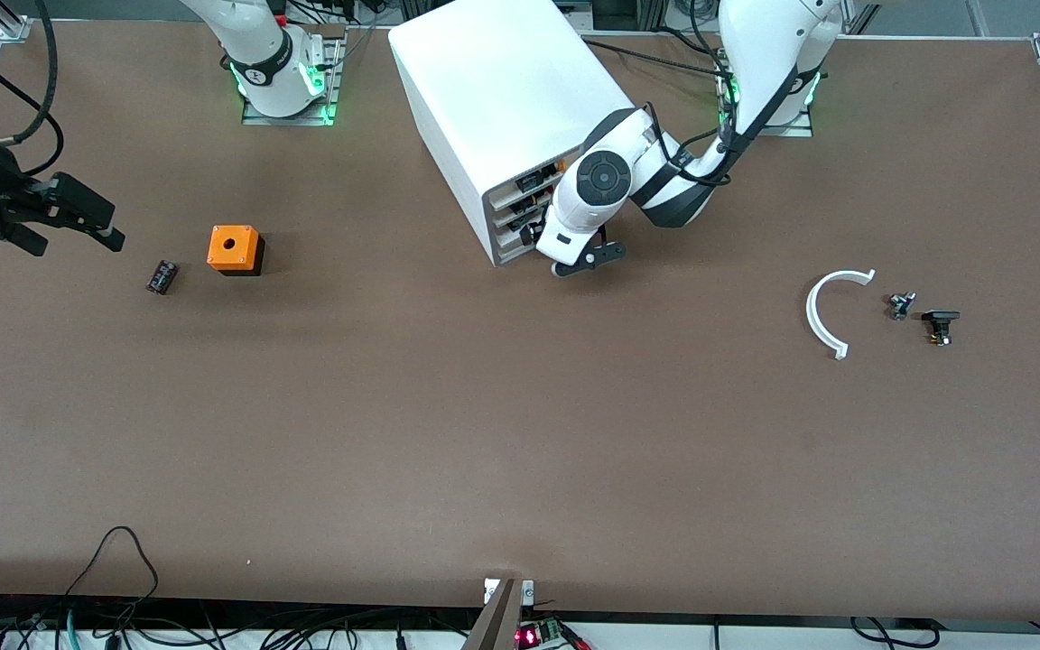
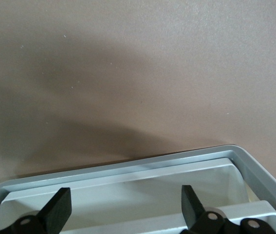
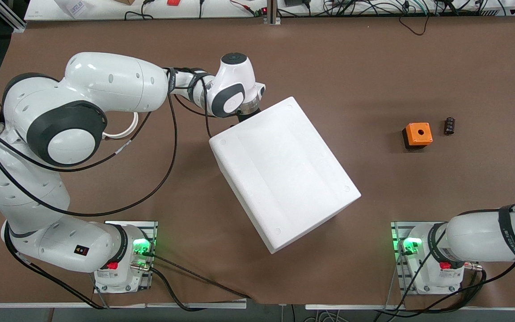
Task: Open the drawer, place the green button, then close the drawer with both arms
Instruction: 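Push the drawer shut into the cabinet with the left gripper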
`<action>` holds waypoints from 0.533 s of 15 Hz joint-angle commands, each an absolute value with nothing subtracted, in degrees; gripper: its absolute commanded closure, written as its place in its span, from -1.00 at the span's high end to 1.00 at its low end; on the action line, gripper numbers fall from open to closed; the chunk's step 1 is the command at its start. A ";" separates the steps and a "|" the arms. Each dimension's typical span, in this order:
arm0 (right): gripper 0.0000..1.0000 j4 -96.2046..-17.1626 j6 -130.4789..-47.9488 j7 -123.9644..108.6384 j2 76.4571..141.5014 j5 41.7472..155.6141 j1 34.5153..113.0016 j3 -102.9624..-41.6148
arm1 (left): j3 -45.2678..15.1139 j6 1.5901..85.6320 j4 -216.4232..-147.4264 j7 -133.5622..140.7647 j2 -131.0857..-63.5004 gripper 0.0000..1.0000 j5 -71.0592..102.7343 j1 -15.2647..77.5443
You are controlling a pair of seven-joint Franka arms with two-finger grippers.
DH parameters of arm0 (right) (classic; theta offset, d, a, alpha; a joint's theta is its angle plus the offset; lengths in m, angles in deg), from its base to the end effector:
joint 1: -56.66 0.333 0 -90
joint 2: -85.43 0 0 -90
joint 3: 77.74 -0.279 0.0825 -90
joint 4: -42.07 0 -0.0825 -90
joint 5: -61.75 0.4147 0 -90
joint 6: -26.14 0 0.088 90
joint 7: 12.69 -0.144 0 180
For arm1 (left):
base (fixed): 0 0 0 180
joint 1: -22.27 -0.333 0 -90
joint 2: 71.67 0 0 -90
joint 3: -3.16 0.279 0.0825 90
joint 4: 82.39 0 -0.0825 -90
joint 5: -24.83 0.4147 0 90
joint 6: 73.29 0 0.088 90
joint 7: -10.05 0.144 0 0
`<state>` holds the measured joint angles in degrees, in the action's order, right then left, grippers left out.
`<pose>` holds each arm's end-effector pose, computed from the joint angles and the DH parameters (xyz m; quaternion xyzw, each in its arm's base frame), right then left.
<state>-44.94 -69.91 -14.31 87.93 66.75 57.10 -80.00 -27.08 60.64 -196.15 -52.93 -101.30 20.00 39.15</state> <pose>0.6112 0.0401 0.5617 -0.9974 -0.0072 -0.0553 0.0465 0.3960 -0.4537 0.1377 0.9684 0.1884 -0.1566 0.0470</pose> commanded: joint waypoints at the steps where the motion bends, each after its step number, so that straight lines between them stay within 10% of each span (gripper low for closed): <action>1: 1.00 -42.48 -67.90 -14.80 89.21 65.27 55.96 -81.43 | -27.78 60.13 -197.53 -53.67 -99.53 0.99 19.20 38.62; 8: 1.00 -42.48 -68.60 -14.98 89.91 65.17 56.13 -81.52 | -26.90 39.34 -184.54 -44.92 -96.19 0.99 21.92 31.77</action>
<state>-44.04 -69.41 -14.31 89.46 65.93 57.06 -80.41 -26.94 47.45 -189.57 -50.43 -97.55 20.48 34.87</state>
